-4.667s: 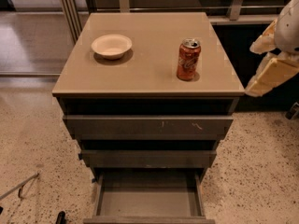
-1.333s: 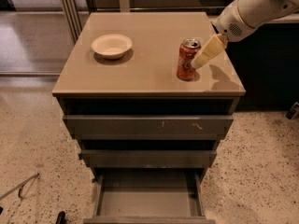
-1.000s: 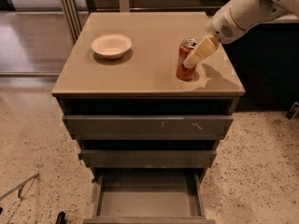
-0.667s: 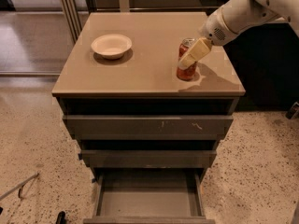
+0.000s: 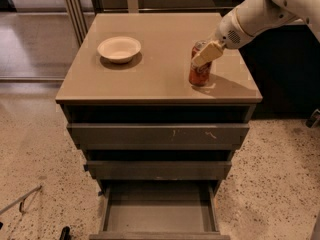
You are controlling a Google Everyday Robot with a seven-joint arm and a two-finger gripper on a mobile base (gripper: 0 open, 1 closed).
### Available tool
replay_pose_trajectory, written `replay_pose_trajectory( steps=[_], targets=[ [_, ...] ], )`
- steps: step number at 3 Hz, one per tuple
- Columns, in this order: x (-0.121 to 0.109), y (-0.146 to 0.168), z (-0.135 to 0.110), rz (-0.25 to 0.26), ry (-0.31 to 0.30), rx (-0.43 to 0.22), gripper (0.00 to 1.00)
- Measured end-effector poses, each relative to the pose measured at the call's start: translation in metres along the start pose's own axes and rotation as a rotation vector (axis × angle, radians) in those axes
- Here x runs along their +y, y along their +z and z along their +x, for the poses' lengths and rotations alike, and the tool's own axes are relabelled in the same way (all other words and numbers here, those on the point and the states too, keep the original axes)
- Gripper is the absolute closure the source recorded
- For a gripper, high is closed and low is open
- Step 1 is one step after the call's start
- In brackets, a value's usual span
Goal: Place coke can into bottom drawer
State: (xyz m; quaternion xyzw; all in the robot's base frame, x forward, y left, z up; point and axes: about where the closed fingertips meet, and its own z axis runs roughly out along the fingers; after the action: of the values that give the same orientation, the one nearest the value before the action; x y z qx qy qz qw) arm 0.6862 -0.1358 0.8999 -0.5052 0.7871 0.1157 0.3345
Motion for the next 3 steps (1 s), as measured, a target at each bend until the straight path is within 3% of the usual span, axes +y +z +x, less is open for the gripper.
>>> replay_pose_trajectory(
  steps=[2, 3],
  targets=[
    [0.000, 0.000, 0.000, 0.000, 0.000, 0.000, 0.96],
    [0.022, -0.011, -0.010, -0.030, -0.043, 0.009, 1.00]
  ],
)
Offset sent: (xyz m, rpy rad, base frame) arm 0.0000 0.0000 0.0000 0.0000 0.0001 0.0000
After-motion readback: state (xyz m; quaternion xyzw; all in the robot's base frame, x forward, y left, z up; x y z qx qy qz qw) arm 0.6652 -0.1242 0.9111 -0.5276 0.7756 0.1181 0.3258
